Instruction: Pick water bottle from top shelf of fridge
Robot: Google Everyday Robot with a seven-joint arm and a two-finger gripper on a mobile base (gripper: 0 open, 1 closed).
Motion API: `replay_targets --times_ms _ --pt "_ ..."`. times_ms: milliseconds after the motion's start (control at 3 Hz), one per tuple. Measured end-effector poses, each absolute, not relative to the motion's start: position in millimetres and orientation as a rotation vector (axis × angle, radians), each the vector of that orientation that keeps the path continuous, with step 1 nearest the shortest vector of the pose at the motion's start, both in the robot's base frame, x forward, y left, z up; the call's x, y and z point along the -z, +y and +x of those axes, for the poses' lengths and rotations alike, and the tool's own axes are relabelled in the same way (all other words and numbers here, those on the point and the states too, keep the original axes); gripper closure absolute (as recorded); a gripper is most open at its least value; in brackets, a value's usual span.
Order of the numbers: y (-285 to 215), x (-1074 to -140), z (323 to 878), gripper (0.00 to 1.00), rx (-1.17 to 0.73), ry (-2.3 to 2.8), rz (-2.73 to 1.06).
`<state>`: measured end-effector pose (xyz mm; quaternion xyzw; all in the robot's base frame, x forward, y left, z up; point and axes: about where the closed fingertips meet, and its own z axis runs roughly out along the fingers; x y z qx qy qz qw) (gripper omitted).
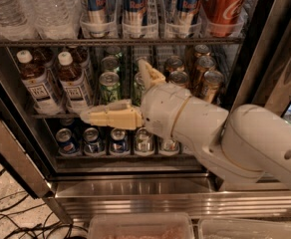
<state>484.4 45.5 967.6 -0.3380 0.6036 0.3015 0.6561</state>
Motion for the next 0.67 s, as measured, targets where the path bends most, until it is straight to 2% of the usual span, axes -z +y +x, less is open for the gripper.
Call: replay_targets --times_ms 667 --pt "33 -1002 494 0.00 -0.726 1.357 -0.835"
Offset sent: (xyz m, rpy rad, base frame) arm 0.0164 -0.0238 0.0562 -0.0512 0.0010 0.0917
